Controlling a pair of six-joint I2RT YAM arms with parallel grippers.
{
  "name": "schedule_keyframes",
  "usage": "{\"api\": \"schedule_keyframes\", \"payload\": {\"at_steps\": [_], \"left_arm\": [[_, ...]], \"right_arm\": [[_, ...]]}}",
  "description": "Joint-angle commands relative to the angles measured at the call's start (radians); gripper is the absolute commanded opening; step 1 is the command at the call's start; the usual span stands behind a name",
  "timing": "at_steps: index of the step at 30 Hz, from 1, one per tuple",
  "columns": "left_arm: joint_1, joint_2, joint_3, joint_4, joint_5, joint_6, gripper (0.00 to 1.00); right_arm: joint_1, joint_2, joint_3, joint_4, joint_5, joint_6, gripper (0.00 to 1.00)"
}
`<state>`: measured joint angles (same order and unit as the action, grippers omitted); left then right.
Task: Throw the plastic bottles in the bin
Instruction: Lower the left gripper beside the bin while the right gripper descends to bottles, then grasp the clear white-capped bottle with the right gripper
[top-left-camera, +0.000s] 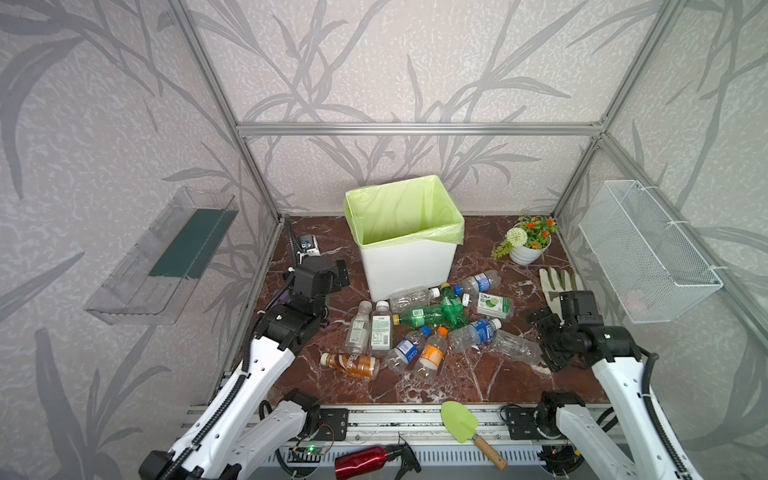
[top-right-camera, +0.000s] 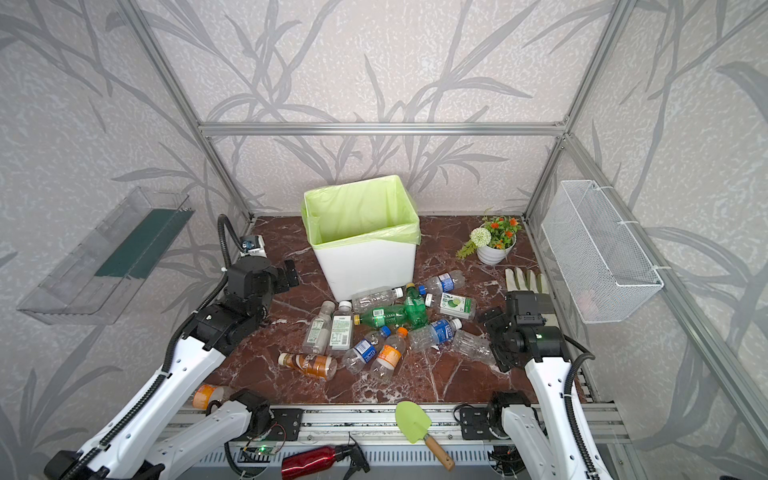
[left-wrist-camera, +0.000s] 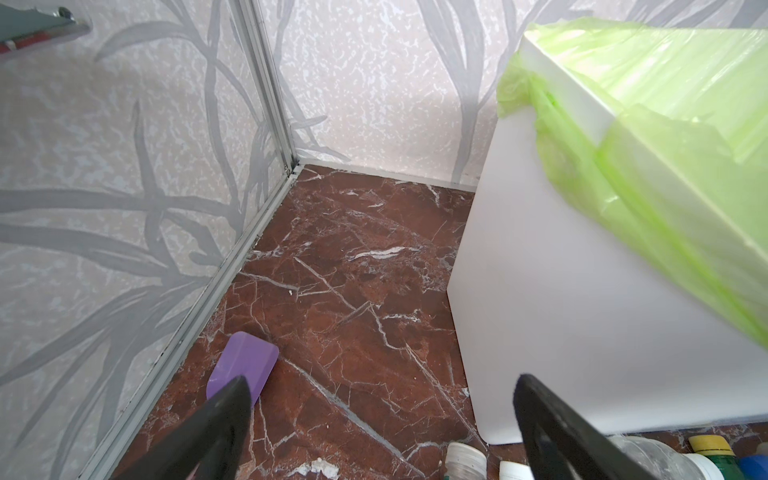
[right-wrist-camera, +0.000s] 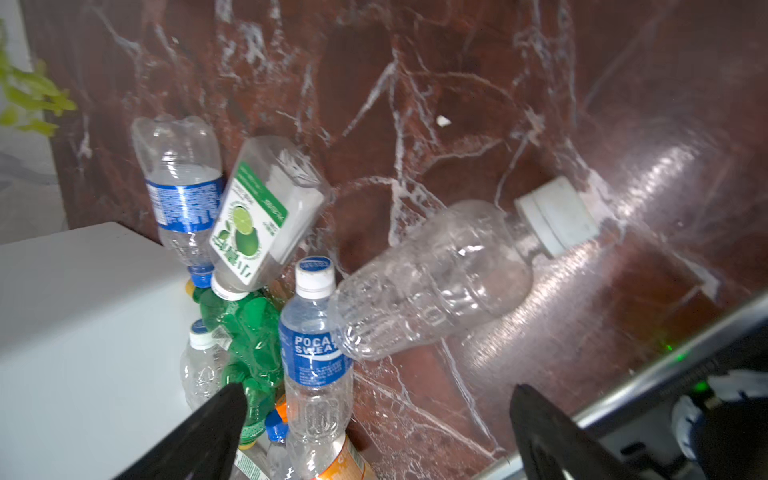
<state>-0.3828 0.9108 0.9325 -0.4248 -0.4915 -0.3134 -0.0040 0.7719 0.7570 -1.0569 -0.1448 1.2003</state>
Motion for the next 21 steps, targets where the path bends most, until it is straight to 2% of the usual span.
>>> {"api": "schedule_keyframes", "payload": {"at_steps": [1, 7, 12, 21], "left_arm": [[-0.004, -0.006, -0.017, 0.051, -0.027, 0.037, 0.99], [-0.004, -0.004, -0.026, 0.066, -0.031, 0.081, 0.99], [-0.004, -0.022, -0.035, 0.068, -0.057, 0.087, 0.99], [-0.004, -0.053, -0.05, 0.051, -0.073, 0.103, 0.99]], "right_arm": [[0.008, 0.016, -0.009, -0.102, -0.027, 0.095, 0.99], [0.054, 0.097, -0.017, -0.077, 0.03, 0.129, 0.99], [0.077, 0.14, -0.111, 0.033, 0.031, 0.177, 0.99], [0.079, 0.207, -0.159, 0.135, 0.138, 0.157, 1.0]]}}
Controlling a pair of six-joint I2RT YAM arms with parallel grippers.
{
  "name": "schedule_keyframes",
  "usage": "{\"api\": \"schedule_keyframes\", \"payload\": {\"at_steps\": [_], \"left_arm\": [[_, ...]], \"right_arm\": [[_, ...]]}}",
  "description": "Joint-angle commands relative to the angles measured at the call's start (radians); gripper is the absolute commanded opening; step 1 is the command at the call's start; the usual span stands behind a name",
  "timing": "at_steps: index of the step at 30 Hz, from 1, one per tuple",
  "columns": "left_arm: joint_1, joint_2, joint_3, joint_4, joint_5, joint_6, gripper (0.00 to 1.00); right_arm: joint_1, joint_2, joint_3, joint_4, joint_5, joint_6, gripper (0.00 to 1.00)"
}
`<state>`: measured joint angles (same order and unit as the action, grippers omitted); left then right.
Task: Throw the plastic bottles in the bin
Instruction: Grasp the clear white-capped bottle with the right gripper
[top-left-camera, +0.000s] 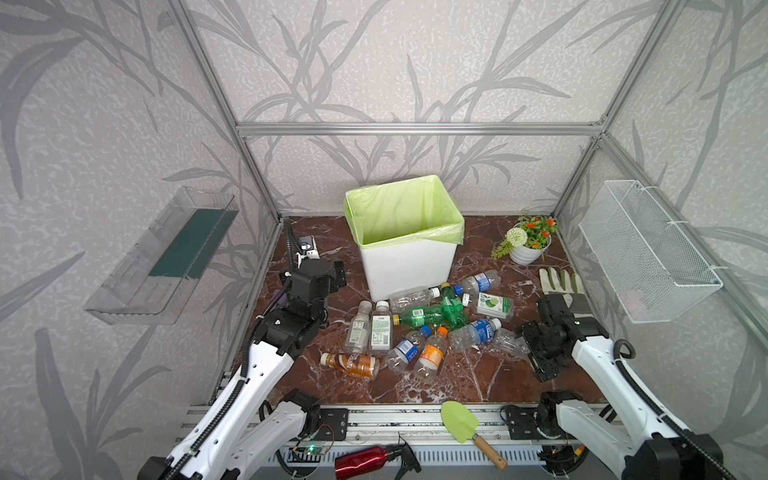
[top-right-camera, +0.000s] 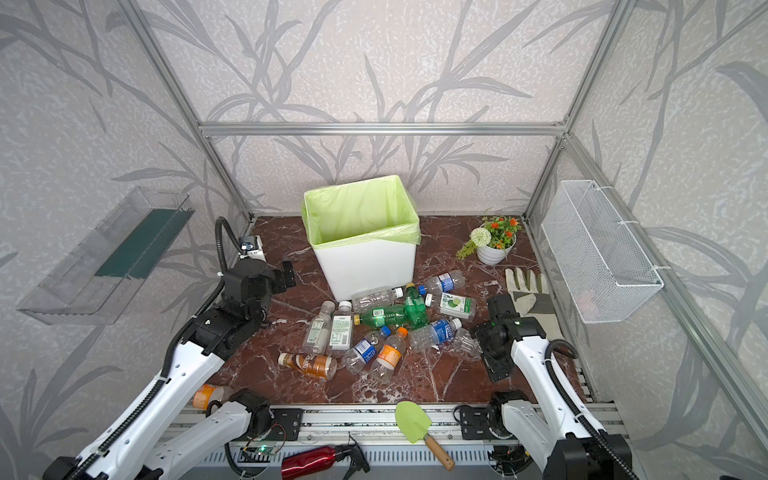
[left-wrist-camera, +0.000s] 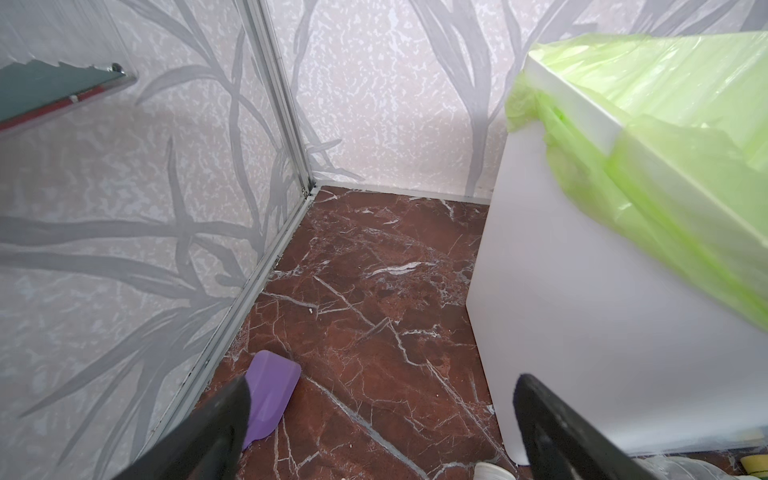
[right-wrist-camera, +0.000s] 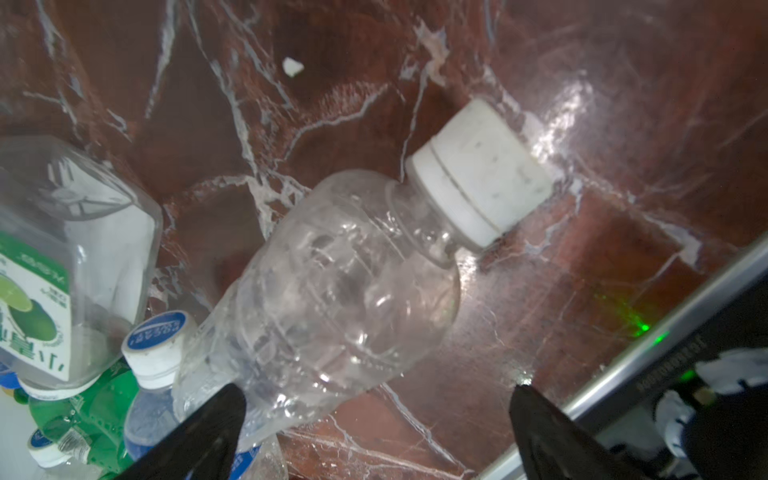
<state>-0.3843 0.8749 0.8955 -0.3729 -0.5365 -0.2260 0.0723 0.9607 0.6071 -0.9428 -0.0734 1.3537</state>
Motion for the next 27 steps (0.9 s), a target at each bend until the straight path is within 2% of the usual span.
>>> {"api": "schedule_keyframes", "payload": {"at_steps": [1, 15, 21, 27], "left_arm": [[-0.002, -0.019, -0.015, 0.0, -0.031, 0.016, 0.99], [-0.002, -0.037, -0.026, -0.012, -0.04, 0.02, 0.99], [-0.003, -0.036, -0.026, -0.029, -0.057, 0.0, 0.99], [-0.002, -0.037, -0.021, -0.049, -0.064, -0.04, 0.99]], "right_arm": [[0.003, 0.027, -0.007, 0.027, 0.073, -0.002, 1.0], [0.003, 0.141, -0.009, 0.107, 0.139, -0.071, 1.0], [0.003, 0.159, -0.01, 0.143, 0.153, -0.095, 0.9], [0.003, 0.154, -0.036, 0.173, 0.142, -0.107, 0.86]]}}
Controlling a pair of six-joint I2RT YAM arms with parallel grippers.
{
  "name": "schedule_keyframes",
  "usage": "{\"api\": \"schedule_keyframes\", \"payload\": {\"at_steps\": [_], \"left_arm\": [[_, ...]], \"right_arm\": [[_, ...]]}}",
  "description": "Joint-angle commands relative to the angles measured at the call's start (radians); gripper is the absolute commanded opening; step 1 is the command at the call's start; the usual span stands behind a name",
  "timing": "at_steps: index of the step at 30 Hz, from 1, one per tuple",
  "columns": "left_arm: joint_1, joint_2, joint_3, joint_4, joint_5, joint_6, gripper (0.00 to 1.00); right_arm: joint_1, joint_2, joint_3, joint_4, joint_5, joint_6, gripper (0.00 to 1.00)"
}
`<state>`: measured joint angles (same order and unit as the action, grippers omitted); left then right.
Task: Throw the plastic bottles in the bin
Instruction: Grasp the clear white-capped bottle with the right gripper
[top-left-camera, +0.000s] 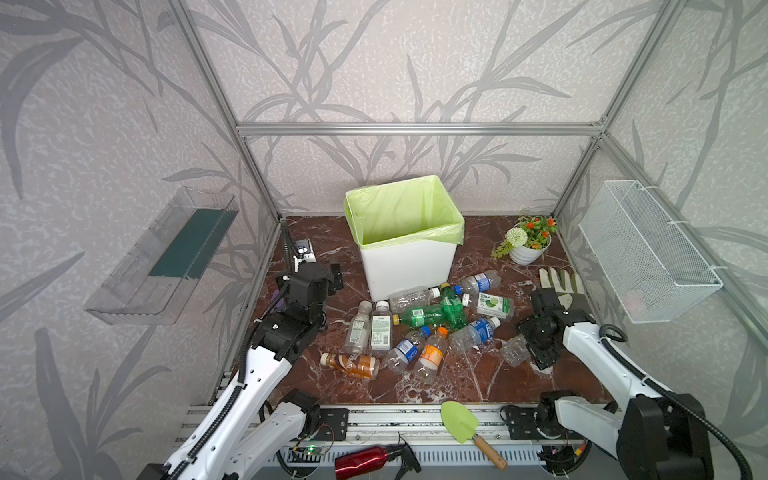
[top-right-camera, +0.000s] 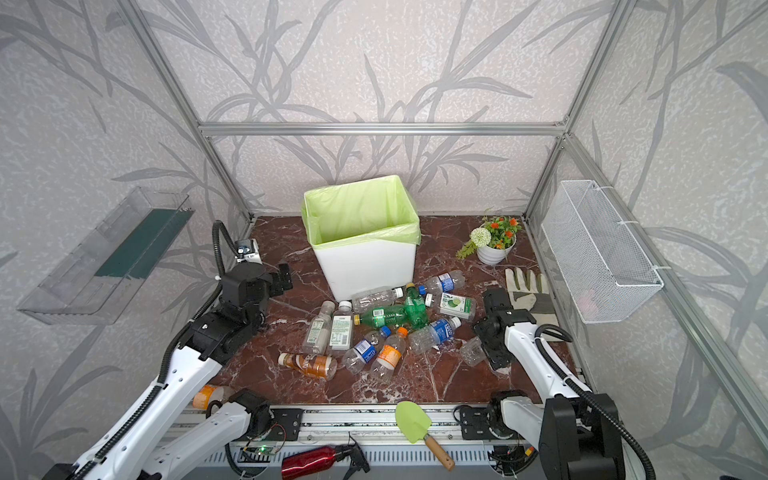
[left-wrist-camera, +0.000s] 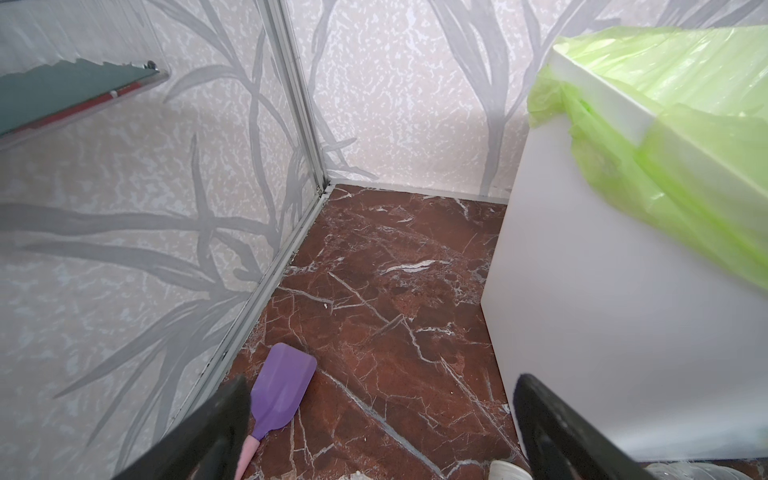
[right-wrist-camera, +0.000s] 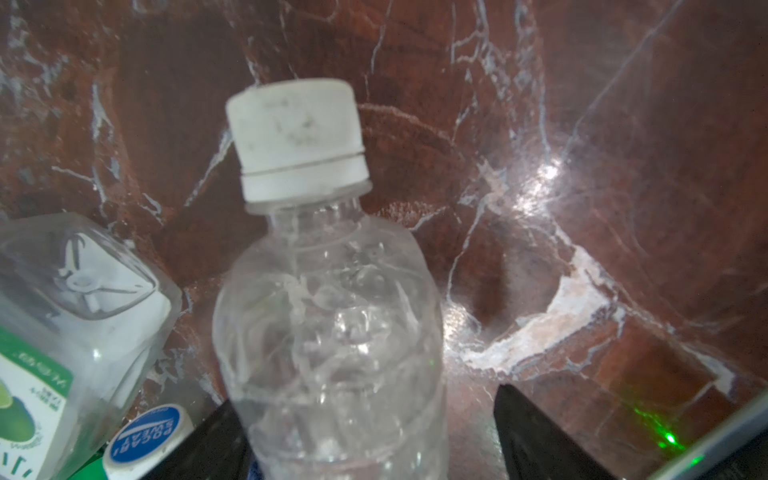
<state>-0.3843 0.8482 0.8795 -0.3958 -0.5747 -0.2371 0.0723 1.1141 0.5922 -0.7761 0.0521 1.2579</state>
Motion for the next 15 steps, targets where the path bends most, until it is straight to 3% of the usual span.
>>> {"api": "schedule_keyframes", "payload": {"at_steps": [1, 11, 15], "left_arm": [[-0.002, -0.011, -0.005, -0.03, -0.027, -0.033, 0.99], [-0.002, -0.017, 0.0, -0.06, -0.047, -0.075, 0.99], [-0.001, -0.012, 0.011, -0.088, -0.064, -0.104, 0.99]], "right_arm": [[0.003, -0.004, -0.027, 0.019, 0.016, -0.014, 0.85], [0.003, -0.074, 0.01, -0.006, 0.063, -0.061, 0.68], [0.003, -0.196, 0.089, 0.008, 0.14, -0.182, 0.64]]}}
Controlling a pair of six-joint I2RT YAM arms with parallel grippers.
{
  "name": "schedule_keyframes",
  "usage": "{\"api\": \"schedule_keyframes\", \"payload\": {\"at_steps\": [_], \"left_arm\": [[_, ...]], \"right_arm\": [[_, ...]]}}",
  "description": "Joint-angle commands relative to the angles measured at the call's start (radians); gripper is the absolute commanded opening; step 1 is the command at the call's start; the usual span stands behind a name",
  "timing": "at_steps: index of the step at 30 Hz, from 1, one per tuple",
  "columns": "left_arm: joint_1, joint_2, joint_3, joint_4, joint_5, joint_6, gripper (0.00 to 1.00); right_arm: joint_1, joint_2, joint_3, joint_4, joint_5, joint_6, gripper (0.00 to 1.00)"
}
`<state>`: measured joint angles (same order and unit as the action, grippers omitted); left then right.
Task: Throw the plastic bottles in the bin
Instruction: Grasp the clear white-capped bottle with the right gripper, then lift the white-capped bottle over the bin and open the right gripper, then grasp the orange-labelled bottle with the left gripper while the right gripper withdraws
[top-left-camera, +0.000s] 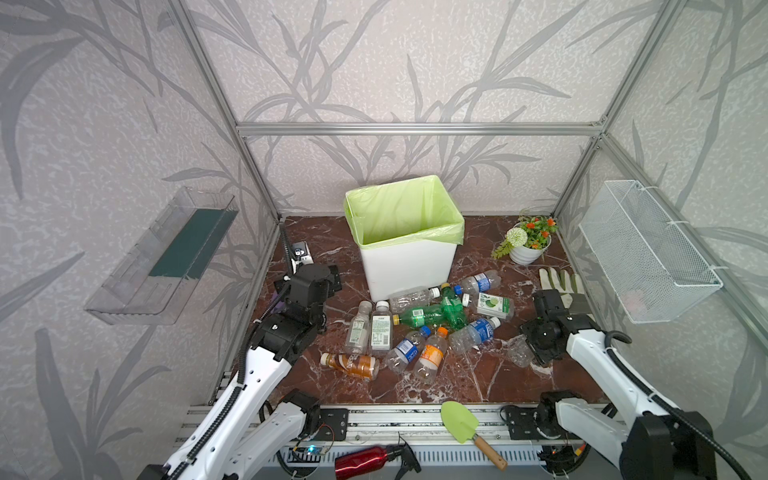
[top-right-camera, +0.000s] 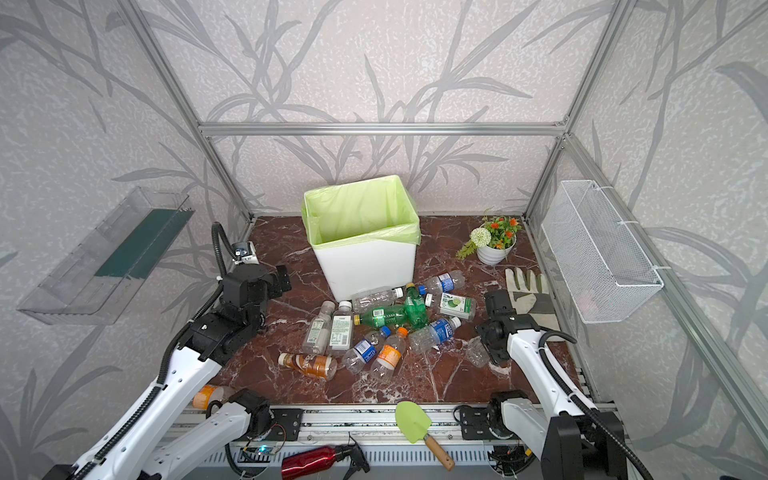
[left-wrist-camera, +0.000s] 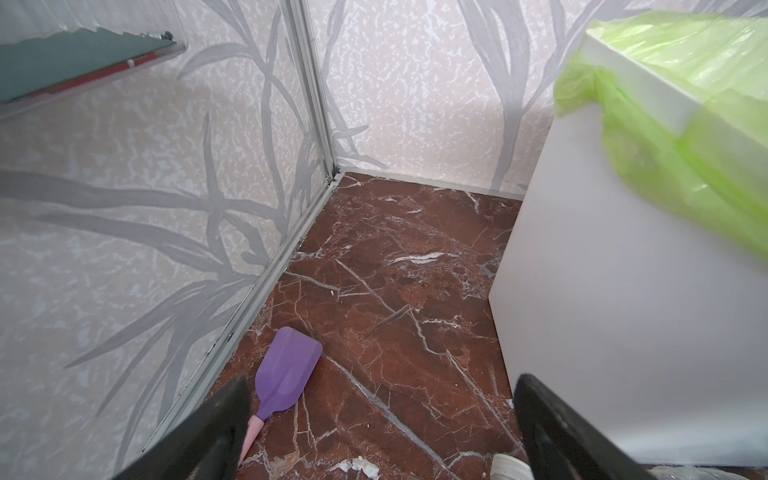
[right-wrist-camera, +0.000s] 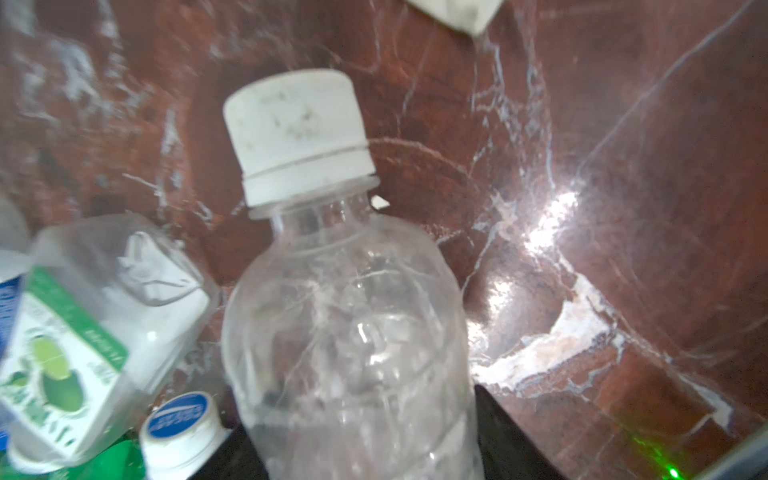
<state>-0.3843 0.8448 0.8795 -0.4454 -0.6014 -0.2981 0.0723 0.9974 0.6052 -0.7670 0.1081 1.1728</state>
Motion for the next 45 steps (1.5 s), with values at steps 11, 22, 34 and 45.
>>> {"api": "schedule_keyframes", "payload": {"at_steps": [11, 22, 34, 45], "left_arm": [[0.046, -0.007, 0.006, -0.122, -0.034, -0.147, 0.99], [0.066, -0.032, -0.012, -0.164, -0.026, -0.185, 0.99], [0.071, -0.037, 0.014, -0.294, -0.054, -0.33, 0.99], [0.07, -0.089, 0.136, -0.774, -0.197, -0.835, 0.99]], "right_arm": [[0.0, 0.009, 0.81, 0.301, -0.198, -0.814, 0.65], [0.423, 0.494, 1.411, 0.367, -0.375, -0.996, 0.61], [0.504, 1.267, 2.566, -0.372, -0.212, -1.102, 0.99], [0.424, 0.435, 1.16, 0.529, -0.141, -1.011, 0.99]]}}
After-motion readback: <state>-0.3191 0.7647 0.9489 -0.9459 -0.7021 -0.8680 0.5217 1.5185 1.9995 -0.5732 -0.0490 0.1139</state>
